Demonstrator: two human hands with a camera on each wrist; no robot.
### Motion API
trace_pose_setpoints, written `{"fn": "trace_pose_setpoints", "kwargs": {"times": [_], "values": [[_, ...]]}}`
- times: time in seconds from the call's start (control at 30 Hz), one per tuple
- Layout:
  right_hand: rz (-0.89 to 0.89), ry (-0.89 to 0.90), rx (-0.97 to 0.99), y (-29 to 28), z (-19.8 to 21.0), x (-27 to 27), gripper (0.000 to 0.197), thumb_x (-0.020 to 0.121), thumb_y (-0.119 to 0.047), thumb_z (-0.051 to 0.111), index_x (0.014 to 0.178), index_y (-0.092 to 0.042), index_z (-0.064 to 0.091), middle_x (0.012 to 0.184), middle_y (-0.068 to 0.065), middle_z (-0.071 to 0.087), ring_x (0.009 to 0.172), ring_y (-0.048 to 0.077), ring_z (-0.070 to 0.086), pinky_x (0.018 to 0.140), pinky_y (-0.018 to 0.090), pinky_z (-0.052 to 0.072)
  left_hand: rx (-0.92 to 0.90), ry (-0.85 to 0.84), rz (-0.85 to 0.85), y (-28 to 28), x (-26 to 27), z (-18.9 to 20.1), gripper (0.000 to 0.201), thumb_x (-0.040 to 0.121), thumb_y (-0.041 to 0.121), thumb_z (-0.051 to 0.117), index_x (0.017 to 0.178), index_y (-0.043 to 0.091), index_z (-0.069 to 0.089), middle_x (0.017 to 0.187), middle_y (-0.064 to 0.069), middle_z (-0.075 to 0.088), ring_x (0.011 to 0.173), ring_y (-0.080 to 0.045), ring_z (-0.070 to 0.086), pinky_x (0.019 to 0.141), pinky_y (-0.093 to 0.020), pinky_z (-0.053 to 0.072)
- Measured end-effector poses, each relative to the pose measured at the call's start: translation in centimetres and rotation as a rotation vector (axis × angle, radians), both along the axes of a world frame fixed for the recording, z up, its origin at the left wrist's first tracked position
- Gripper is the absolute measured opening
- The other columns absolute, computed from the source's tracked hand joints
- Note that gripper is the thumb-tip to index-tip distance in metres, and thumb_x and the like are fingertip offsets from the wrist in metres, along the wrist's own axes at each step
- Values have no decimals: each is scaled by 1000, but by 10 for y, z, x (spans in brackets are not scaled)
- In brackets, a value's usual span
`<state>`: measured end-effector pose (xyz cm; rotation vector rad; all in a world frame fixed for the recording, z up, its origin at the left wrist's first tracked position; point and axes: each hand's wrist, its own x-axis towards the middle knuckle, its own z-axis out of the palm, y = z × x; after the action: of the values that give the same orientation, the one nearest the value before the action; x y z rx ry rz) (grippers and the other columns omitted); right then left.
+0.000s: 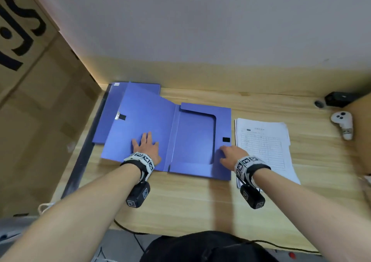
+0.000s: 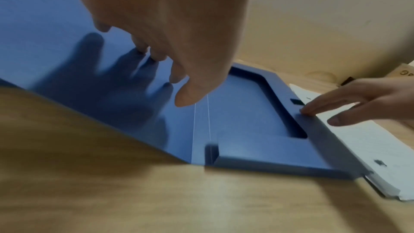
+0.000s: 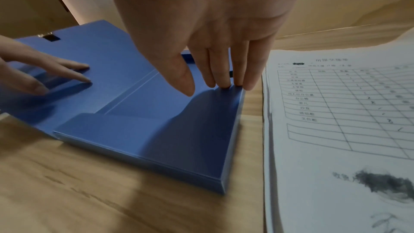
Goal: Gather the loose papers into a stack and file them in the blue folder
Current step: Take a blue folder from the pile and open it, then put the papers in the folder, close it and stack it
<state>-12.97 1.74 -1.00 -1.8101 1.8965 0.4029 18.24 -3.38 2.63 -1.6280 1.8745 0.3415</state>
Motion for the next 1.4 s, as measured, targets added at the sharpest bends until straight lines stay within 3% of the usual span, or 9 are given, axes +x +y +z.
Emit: {"fn": "trace_pose_setpoints", "kwargs": {"times": [0.17,0.27,0.4,0.63,0.77,0.93,1.1,1.23,1.4], "values": [[-26,25,-60,7,0,8,38,82,-23,46,116,-17,59,110,13,67,100,32,62,75,35,50,68,61,21,12,0,-28,77,94,32,49,157,14,9,164,-25,-11,153,-40,-2,115,-50,28],[-62,23,-100,8,3,13,33,85,-21,45,113,-16,62,105,13,68,99,32,62,72,34,47,32,-5,-60,6,-12,-23,61,93,30,49,147,6,33,155,-31,24,142,-45,25,102,-42,39],[-139,-46,-127,8,6,12,33,86,-19,47,112,-20,67,106,12,70,101,32,62,80,36,52,17,66,-173,-26,-24,-4,33,91,22,44,116,14,64,125,-10,65,119,-31,57,90,-33,44],[-417,-401,-244,19,13,-36,28,88,-15,54,111,-19,70,117,-1,71,110,18,63,95,31,47,-98,423,-206,-42,-51,-1,33,89,15,45,120,8,54,131,-11,47,122,-33,47,89,-44,48],[-595,-386,-326,45,5,-97,33,91,-17,54,122,-18,62,127,0,64,113,20,61,94,33,47,-47,690,-175,-19,-98,-6,49,92,14,44,141,13,43,140,-5,44,126,-30,49,94,-46,48],[-754,-268,-364,74,-11,-168,43,94,-25,56,133,-7,53,135,13,54,122,30,53,103,39,42,52,911,-65,26,-176,-7,51,96,13,47,147,13,40,143,-4,47,125,-26,52,100,-37,43],[-862,-253,-214,84,-27,-216,41,75,-28,68,110,-8,59,111,15,63,99,32,60,85,39,51,225,931,146,56,-241,-15,47,95,12,48,142,13,45,136,-7,54,122,-28,54,103,-42,46],[-928,-353,-104,84,-32,-227,49,80,-35,72,118,-8,57,108,7,63,93,25,60,79,34,49,326,890,299,72,-275,-33,45,91,17,50,136,18,53,141,-1,56,131,-25,51,109,-41,43],[-1007,-447,22,81,-31,-231,31,73,-36,72,91,-18,55,85,-2,61,70,14,56,56,28,41,265,738,353,78,-295,-45,35,90,21,51,124,13,55,137,-8,45,119,-24,50,93,-30,40]]}}
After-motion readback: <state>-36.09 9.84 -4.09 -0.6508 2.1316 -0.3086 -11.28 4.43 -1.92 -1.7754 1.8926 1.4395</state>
